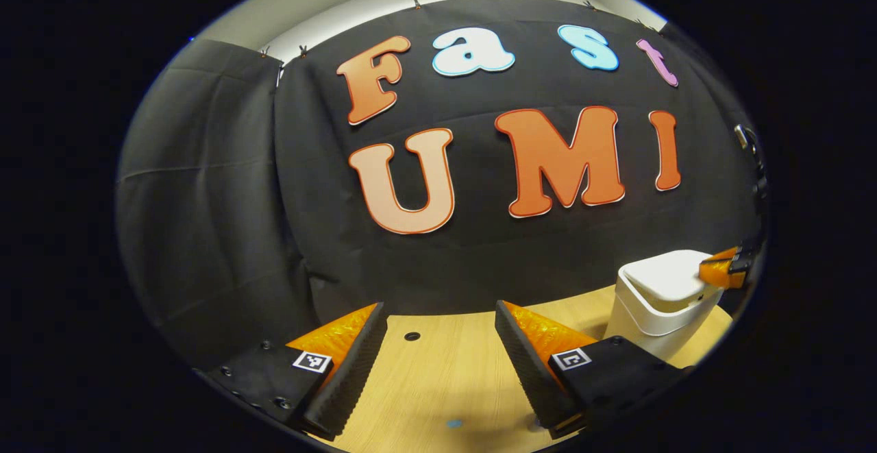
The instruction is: Press the lid of the desktop garbage bin to open it, pick up the crumpled paper on the desktop and throw it into the bin, then pick up the pop can on the desktop and drop it into the bin, and finally close the garbage bin lid.
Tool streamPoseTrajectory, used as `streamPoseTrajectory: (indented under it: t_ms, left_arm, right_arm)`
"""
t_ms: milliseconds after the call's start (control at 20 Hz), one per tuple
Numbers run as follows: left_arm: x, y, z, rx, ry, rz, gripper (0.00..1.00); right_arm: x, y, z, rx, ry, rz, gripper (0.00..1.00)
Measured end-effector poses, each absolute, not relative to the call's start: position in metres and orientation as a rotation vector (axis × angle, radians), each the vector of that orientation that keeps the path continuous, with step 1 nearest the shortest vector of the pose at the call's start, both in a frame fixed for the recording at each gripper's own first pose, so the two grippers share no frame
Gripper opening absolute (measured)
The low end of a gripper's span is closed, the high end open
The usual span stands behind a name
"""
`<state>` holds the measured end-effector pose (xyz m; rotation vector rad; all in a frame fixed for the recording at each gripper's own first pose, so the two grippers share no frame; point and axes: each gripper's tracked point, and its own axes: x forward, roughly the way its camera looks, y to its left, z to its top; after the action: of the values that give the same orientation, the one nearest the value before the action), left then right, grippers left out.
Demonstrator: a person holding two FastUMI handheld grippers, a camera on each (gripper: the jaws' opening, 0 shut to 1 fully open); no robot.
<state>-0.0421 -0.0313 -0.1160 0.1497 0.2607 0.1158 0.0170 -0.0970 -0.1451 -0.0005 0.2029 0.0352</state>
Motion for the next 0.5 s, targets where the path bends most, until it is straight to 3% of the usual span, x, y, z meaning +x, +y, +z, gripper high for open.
streamPoseTrajectory:
  t_ms: [350, 500]
  left_arm:
    - [-0.057, -0.004, -0.122, 0.124, 0.270, 0.209, 1.00]
    - [-0.066, 0.003, -0.122, 0.116, 0.252, 0.234, 1.00]
  right_arm:
    - [0.024, -0.123, -0.083, -0.062, 0.031, -0.020, 0.02]
    - [0.024, -0.125, -0.067, -0.061, -0.022, -0.016, 0.18]
